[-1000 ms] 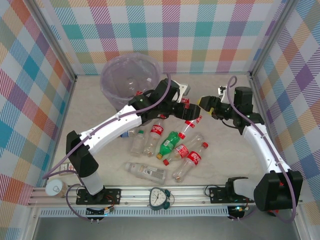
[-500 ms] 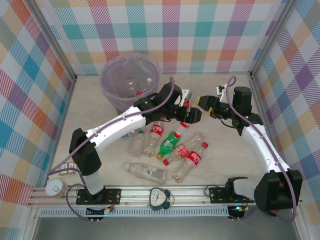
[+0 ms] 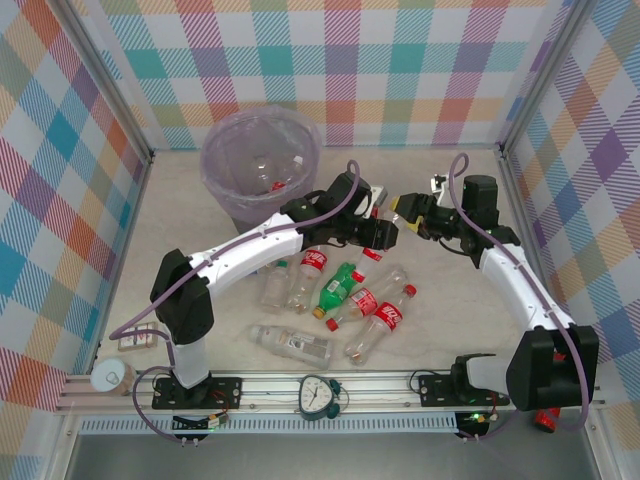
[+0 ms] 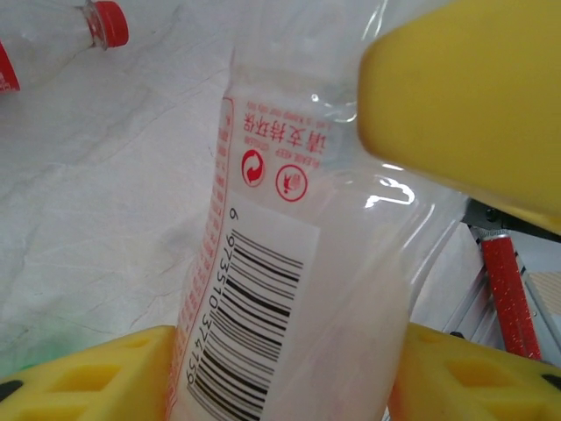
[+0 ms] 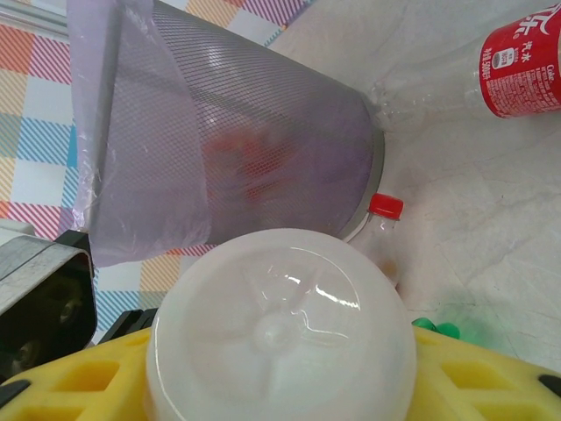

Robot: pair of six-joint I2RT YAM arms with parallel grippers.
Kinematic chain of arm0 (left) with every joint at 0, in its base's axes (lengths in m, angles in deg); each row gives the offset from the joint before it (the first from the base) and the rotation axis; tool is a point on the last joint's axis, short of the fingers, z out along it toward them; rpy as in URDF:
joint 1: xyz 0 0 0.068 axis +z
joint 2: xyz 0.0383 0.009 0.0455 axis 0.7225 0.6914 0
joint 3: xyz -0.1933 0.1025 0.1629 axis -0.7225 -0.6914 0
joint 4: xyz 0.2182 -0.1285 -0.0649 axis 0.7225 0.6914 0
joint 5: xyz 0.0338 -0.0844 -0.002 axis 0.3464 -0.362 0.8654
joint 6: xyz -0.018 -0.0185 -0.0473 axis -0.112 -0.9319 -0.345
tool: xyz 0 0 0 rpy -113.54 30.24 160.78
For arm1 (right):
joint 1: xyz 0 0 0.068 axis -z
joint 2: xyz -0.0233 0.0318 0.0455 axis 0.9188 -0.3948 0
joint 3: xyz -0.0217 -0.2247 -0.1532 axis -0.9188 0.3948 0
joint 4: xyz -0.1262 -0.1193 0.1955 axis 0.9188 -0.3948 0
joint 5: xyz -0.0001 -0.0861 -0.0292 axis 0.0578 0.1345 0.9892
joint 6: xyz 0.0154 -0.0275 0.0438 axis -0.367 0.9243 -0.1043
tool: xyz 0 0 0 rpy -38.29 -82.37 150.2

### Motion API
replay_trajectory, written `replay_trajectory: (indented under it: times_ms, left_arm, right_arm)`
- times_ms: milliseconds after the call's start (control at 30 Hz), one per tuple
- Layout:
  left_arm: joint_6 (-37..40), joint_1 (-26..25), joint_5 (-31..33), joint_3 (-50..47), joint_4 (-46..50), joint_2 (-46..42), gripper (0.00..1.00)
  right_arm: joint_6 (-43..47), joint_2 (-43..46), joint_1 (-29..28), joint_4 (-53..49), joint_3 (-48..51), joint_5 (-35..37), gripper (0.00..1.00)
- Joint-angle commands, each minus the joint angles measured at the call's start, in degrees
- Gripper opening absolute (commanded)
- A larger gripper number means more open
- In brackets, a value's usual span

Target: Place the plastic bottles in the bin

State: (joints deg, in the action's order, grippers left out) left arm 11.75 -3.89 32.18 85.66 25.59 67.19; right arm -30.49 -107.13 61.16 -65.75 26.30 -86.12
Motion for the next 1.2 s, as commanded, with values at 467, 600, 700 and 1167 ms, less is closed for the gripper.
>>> replay_trajectory:
  times_ms: [467, 600, 700, 1167]
  left_arm:
    - [3.73, -0.65, 3.44, -3.94, -6.04, -5.03, 0.43]
    - [4.88, -0.69, 6.51, -2.47, -6.13, -7.41, 0.42]
    - [5.13, -0.66, 8.71, -1.51, -7.11, -9.54, 0.41]
    - [12.23, 2.18, 21.23, 2.18, -15.21, -21.36, 0.42]
  right_arm:
    - [14.51, 2.18, 1.24, -26.14, -16.33, 10.51, 0.98]
    - [14.09, 1.58, 5.77, -30.48, -22.61, 13.91, 0.99]
    - [10.34, 4.85, 5.98, -26.81, -20.49, 16.81, 1.0]
    - [7.98, 8.74, 5.92, -10.67, -5.39, 9.2, 0.99]
